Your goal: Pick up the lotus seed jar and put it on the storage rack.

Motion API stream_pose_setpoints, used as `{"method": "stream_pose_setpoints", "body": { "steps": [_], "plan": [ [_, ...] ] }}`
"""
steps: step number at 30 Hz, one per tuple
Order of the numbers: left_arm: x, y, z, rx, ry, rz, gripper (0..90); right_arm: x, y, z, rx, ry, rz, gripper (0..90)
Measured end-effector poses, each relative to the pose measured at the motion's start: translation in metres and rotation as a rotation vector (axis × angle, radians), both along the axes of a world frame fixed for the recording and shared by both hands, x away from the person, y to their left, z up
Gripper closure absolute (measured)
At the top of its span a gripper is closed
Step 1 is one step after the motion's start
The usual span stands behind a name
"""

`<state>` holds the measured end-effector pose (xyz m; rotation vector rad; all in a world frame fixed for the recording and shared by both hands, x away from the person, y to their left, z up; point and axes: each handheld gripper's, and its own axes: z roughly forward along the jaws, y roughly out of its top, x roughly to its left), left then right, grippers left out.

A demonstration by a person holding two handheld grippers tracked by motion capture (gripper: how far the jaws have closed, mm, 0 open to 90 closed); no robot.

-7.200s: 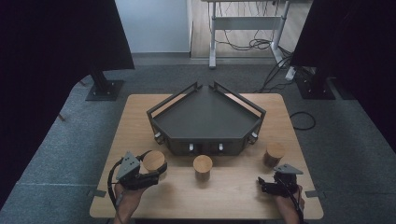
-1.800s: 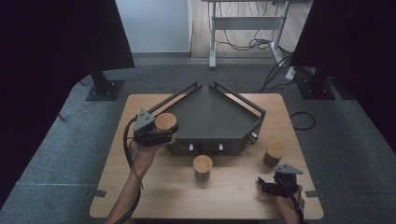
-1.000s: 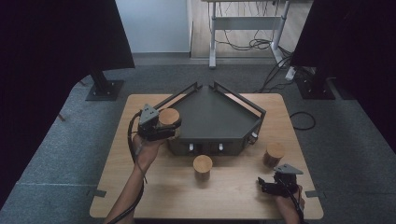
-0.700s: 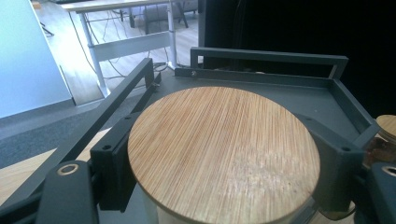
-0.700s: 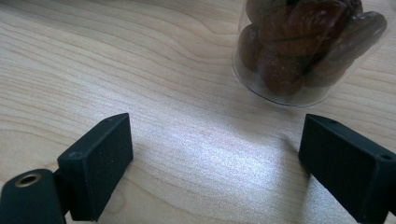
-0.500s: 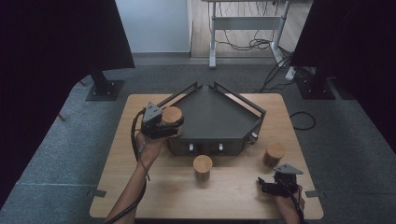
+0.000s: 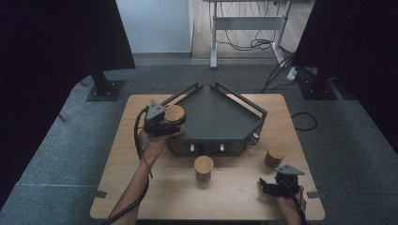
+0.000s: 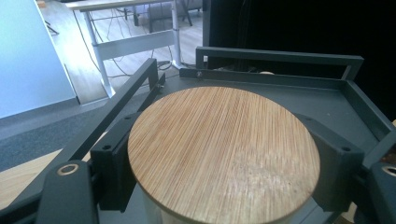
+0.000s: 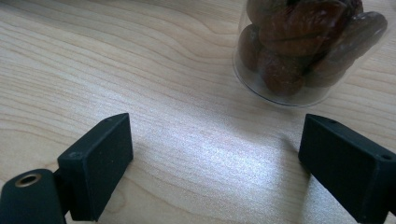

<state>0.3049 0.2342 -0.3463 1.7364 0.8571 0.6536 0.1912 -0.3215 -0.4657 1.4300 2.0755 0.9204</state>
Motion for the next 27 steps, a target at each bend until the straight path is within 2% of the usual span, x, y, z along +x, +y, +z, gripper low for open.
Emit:
{"method": "stream_pose_setpoints", "body": {
  "steps": [27],
  "plan": [
    [0.014,-0.008,-0.003,0.007,0.011,0.029,23.7,0.0,0.0,0.0,0.0,0.0,0.003,9.6]
  ]
}}
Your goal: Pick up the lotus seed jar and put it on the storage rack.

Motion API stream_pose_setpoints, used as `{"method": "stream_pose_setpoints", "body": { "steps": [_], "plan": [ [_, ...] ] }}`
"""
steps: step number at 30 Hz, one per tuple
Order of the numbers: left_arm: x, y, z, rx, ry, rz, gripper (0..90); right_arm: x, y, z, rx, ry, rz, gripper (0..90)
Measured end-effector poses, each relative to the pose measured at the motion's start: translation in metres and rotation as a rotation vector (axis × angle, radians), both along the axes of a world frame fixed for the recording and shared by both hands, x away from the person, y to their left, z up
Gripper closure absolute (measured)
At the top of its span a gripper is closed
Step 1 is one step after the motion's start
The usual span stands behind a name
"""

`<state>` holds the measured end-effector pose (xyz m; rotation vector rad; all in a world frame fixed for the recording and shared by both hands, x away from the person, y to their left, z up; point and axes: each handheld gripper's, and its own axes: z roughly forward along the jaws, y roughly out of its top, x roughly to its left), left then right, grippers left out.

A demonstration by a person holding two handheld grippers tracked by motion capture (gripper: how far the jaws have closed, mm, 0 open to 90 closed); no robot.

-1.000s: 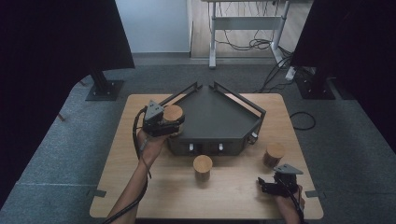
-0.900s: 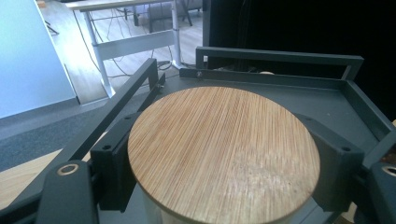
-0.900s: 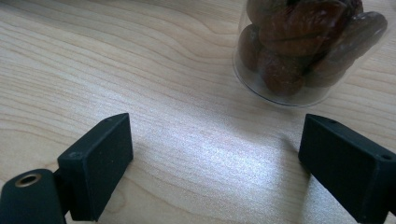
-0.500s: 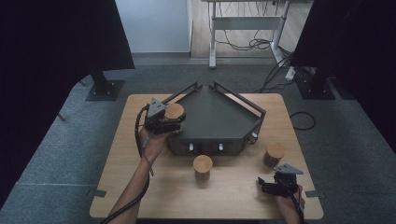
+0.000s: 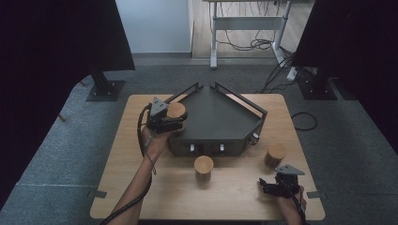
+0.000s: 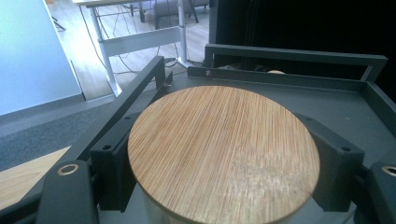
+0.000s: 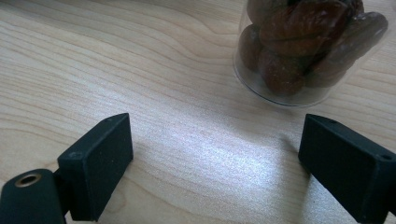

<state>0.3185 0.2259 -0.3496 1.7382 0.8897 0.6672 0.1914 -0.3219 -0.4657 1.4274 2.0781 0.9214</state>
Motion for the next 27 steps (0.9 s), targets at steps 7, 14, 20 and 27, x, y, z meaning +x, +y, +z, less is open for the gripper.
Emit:
{"method": "stream_pose_setpoints", "body": {
  "steps": [7,14,20,27],
  "plan": [
    [0.0038,-0.0008,-0.003,-0.004,0.008,0.013,23.7,0.0001,-0.0001,0.0,0.0,0.0,0.001,9.6],
    [0.0062,-0.0009,-0.0053,-0.01,0.015,0.02,23.7,0.0002,-0.0002,0.0,0.0,0.0,0.001,9.6],
    [0.0074,-0.0017,-0.0076,-0.006,0.019,0.024,23.7,0.0002,-0.0003,0.0,0.0,0.0,0.002,9.6],
    [0.0088,-0.0031,-0.0097,0.001,0.022,0.029,23.7,0.0002,-0.0004,0.0,0.0,0.0,0.002,9.6]
  ]
}}
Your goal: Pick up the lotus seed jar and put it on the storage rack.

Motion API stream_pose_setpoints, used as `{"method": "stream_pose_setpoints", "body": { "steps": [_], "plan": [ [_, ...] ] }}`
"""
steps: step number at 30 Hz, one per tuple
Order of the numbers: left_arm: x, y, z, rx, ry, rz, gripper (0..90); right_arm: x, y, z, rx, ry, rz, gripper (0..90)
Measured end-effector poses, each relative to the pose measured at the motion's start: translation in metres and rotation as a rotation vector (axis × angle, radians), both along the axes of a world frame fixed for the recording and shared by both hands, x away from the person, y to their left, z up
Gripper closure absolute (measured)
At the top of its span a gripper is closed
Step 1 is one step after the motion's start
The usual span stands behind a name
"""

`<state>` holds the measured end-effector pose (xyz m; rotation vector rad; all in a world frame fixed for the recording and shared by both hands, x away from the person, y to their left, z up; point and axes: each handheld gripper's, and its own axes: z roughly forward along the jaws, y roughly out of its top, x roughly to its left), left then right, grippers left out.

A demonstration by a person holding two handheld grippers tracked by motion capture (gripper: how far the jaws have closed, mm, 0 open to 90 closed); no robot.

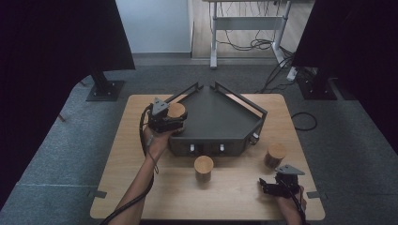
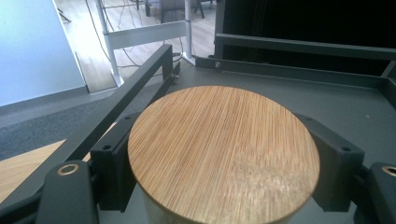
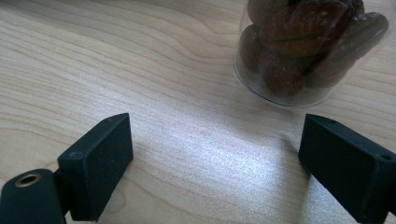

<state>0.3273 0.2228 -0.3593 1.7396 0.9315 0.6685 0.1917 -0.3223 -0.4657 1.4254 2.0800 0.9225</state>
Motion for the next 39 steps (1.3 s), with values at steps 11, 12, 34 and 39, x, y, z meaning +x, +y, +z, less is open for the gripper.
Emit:
{"method": "stream_pose_setpoints", "body": {
  "steps": [11,12,34,39],
  "plan": [
    [0.0029,-0.0007,-0.0054,-0.003,0.01,0.01,23.7,0.0,-0.0001,0.0,0.0,0.0,0.0,9.6],
    [0.003,-0.0008,-0.0059,-0.002,0.011,0.011,23.6,0.0,-0.0001,0.0,0.0,0.0,0.001,9.6],
    [0.0066,0.005,-0.0094,-0.031,0.023,0.001,23.1,0.0001,-0.0002,0.0,0.0,0.0,0.003,9.6],
    [0.0076,0.0033,-0.0079,-0.019,0.03,0.018,15.0,0.0001,-0.0003,0.0,0.0,0.0,0.004,9.6]
  ]
}}
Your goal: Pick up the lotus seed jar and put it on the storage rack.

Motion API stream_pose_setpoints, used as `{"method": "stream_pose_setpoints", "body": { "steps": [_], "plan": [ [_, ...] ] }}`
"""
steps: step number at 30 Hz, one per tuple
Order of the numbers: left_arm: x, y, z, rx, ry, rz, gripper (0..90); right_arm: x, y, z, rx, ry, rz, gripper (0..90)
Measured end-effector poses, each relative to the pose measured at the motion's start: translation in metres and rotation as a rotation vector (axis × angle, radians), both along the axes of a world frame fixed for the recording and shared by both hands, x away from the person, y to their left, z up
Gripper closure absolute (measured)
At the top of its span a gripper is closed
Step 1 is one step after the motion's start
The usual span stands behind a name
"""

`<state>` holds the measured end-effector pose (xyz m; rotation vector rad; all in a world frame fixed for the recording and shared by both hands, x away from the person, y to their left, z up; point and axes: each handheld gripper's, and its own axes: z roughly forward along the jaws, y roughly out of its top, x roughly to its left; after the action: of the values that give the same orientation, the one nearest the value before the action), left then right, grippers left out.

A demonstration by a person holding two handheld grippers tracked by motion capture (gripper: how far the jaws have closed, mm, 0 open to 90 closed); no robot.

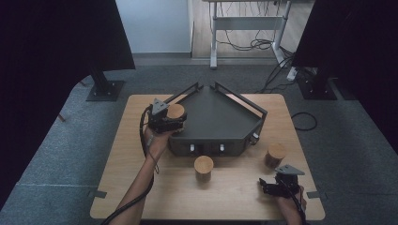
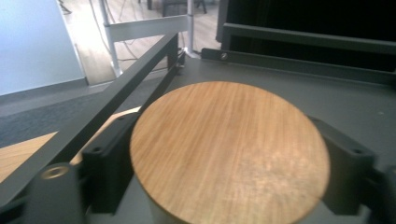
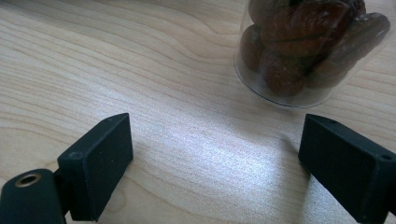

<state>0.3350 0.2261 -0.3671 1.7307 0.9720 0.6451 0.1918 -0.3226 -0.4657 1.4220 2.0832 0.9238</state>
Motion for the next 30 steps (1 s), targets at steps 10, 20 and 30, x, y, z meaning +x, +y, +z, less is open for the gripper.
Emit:
{"method": "stream_pose_setpoints", "body": {
  "steps": [10,20,30],
  "plan": [
    [-0.0002,0.0012,0.0,0.004,-0.01,-0.005,4.8,0.0,0.0,0.0,0.0,0.0,0.0,9.6],
    [-0.0018,0.0005,0.0005,0.009,-0.021,-0.016,4.7,0.0,0.0,0.0,0.0,0.0,0.0,9.6],
    [-0.0048,0.0014,0.0015,0.01,-0.031,-0.016,4.9,0.001,0.0017,0.0006,-0.003,0.008,-0.017,6.1]
  ]
}}
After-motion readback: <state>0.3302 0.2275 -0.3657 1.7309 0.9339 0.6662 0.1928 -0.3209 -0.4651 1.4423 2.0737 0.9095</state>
